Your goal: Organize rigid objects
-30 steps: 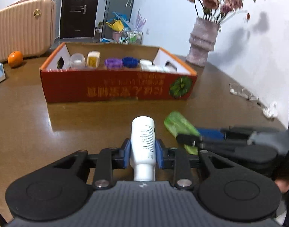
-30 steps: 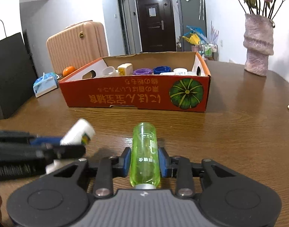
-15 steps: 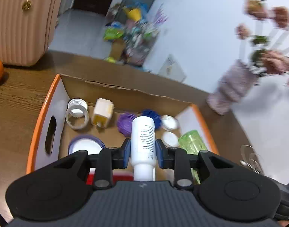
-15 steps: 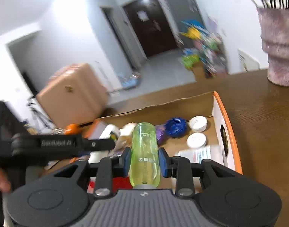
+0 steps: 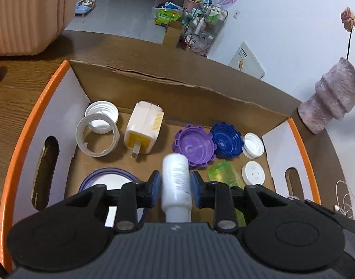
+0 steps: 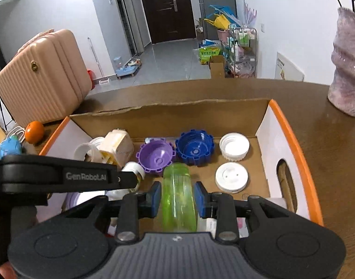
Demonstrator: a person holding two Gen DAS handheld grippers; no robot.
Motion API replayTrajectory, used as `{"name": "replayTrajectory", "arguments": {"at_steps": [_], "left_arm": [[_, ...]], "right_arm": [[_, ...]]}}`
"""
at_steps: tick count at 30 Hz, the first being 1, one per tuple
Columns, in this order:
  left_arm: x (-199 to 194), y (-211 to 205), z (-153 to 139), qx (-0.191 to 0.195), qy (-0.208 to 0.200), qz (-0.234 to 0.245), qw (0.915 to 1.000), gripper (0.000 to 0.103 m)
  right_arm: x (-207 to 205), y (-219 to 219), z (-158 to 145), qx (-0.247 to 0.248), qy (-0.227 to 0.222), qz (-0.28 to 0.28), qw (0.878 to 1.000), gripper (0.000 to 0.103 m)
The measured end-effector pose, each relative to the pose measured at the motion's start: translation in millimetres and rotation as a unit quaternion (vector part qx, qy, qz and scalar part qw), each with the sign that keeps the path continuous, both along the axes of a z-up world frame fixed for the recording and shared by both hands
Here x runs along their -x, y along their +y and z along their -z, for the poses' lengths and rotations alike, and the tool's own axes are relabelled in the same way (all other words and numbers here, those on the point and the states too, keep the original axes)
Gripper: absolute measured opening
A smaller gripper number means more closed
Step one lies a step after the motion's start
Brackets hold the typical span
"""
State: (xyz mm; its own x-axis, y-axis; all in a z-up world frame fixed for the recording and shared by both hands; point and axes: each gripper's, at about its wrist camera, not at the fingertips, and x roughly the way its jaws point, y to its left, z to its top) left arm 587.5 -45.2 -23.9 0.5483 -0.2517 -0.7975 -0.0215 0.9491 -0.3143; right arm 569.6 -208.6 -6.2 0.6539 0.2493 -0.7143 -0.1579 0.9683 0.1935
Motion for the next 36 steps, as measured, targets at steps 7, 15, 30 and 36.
{"name": "replayTrajectory", "arguments": {"at_steps": [7, 15, 30, 36], "left_arm": [[9, 8, -23, 0.002, -0.014, 0.003, 0.9999, 0.038], [70, 19, -81, -0.041, -0.079, 0.021, 0.9959, 0.076], [268, 28, -88, -0.187, -0.327, -0.041, 0.9253, 0.103], [307, 28, -64, -0.188, -0.344, -0.030, 0.9195, 0.103]], "right_arm": [[19, -14, -38, -0.002, -0.036, -0.004, 0.999, 0.030], [77, -39, -93, 0.012, -0.082, -0.001, 0.997, 0.040], [249, -46, -79, 0.040, -0.291, -0.026, 0.956, 0.098], [274, -42, -50, 0.033, -0.267, -0.015, 0.963, 0.098]]}}
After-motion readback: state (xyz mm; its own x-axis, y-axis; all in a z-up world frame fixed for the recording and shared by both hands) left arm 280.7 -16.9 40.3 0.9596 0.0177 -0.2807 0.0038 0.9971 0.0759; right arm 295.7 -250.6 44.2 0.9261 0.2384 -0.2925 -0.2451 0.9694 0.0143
